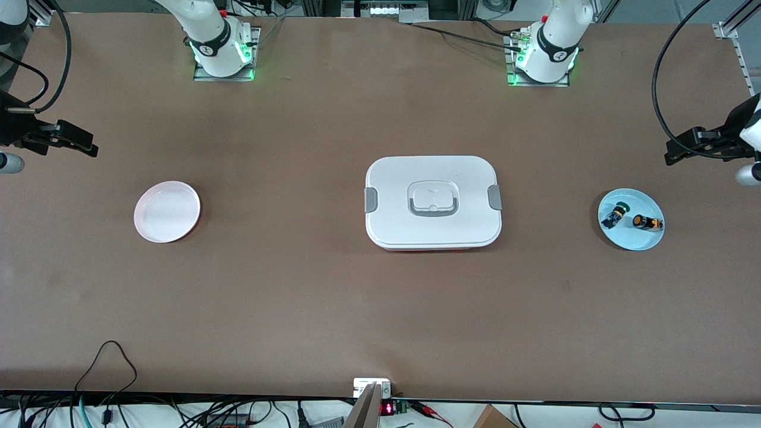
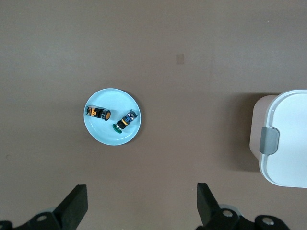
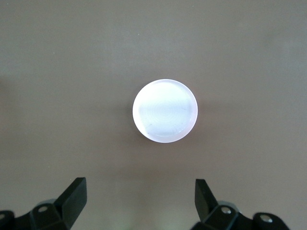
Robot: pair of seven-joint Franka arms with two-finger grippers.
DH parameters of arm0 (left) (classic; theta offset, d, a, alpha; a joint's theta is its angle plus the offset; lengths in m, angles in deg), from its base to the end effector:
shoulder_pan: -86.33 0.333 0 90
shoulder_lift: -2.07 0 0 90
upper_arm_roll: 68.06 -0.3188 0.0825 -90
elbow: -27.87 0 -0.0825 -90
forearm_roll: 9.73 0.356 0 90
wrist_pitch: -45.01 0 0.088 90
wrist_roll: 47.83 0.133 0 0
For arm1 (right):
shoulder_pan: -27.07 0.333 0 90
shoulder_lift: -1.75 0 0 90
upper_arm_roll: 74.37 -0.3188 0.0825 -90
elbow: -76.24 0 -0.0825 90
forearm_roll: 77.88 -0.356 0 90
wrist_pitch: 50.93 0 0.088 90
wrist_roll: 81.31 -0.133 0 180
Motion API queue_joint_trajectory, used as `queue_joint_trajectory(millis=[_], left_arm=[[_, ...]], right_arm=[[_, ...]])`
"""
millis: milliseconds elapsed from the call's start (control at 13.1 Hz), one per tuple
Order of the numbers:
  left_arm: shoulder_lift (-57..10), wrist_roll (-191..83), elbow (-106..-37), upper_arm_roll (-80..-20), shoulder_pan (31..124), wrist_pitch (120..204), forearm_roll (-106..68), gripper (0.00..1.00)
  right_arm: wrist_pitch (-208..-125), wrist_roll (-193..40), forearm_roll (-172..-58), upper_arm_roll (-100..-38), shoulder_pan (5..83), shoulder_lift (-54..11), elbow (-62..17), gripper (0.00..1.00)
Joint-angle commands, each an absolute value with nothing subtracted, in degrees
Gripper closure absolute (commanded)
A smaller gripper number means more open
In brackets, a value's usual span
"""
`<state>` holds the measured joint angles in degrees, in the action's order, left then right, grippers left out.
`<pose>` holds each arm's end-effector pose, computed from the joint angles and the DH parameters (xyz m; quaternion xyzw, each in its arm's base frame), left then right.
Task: Transfer orange switch to right arm and place
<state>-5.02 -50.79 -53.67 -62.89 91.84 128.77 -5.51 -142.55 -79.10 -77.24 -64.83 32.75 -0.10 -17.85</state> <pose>0.5513 0.0170 0.5907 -0.9981 -0.0313 0.0415 0.0321 0.5318 -0.0361 0.5552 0.9992 -0.0141 -0.0379 0.0063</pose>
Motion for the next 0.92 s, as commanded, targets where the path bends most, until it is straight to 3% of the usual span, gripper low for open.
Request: queue_joint_trajectory(millis=[0, 839], left_arm=[[-6.0, -49.9, -51.5, -62.6, 92.4, 128.2, -4.7, 0.00], [-6.7, -49.3, -53.2, -62.9, 92.9, 127.5, -4.7, 0.00]], right_arm=[[-142.2, -79.9, -76.4, -64.8, 33.1, 1.0, -18.9, 0.00], [-142.3, -79.9, -76.3, -64.8, 33.1, 0.9, -18.8, 0.00]])
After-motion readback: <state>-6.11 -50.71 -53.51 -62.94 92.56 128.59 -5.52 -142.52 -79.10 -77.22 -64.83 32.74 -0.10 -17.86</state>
